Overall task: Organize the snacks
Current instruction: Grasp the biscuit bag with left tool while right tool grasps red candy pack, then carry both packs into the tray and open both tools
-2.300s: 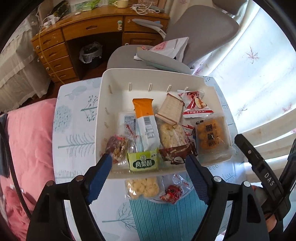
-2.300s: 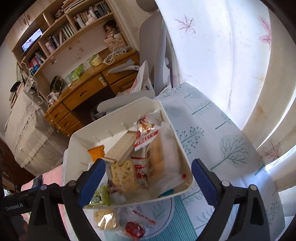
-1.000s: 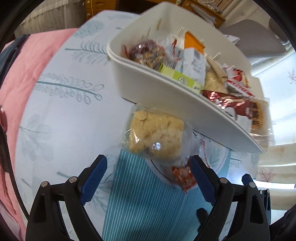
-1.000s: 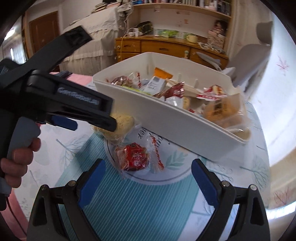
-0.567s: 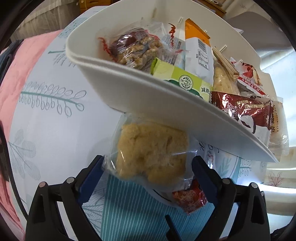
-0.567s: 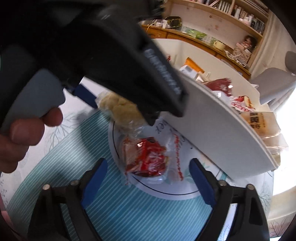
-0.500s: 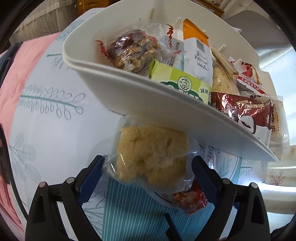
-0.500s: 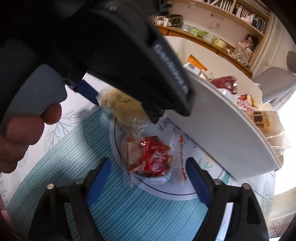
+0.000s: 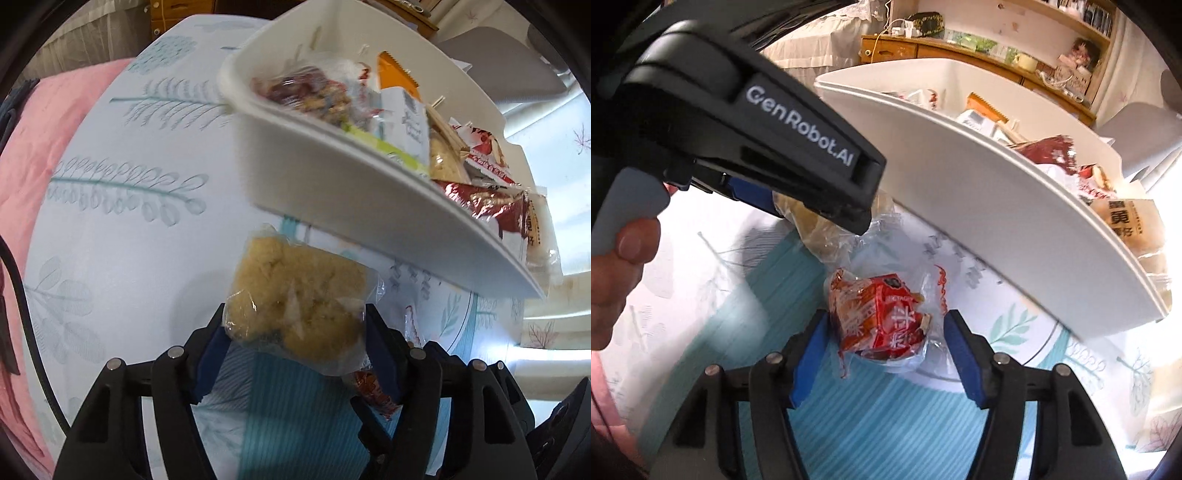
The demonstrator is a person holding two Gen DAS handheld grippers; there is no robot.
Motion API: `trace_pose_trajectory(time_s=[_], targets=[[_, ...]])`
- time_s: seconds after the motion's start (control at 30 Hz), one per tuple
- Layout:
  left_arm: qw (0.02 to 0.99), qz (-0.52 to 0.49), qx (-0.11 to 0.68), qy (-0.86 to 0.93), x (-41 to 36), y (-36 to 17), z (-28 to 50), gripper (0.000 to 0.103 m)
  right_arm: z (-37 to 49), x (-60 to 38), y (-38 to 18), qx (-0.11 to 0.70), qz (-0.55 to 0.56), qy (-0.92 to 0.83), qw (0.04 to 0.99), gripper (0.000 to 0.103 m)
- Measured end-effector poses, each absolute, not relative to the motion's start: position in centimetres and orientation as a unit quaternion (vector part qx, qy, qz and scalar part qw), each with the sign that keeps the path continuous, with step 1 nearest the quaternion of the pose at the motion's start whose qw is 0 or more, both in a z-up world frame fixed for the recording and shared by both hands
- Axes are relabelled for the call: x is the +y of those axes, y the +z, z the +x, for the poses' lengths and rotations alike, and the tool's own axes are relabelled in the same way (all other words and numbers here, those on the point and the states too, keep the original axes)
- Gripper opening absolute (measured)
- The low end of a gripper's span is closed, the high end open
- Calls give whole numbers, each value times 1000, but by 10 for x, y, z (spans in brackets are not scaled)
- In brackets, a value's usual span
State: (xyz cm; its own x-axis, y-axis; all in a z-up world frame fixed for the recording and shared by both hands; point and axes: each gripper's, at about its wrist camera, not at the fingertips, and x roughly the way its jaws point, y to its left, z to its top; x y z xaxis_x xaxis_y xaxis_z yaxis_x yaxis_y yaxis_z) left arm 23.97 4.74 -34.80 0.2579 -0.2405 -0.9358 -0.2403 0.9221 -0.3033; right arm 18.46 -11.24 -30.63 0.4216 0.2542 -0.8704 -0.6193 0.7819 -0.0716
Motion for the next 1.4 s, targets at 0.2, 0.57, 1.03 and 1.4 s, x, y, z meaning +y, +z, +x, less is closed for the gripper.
trace_pose_trajectory(time_s=[0.2,0.57,1.03,1.4], targets=[[755,-194,626,7,89,-332,220,67,173,-94,-292,511,-123,265,808,54],[796,-164,581,-37,138,-237,251,67,182,-58,-239,465,-29,275,841,49],[832,-101,520,-167,67,-198,340,68,240,-94,-183,349,39,115,929,49],[818,-132,547,-121,49,-228,339,92,251,-162,-192,404,134,21,905,82]])
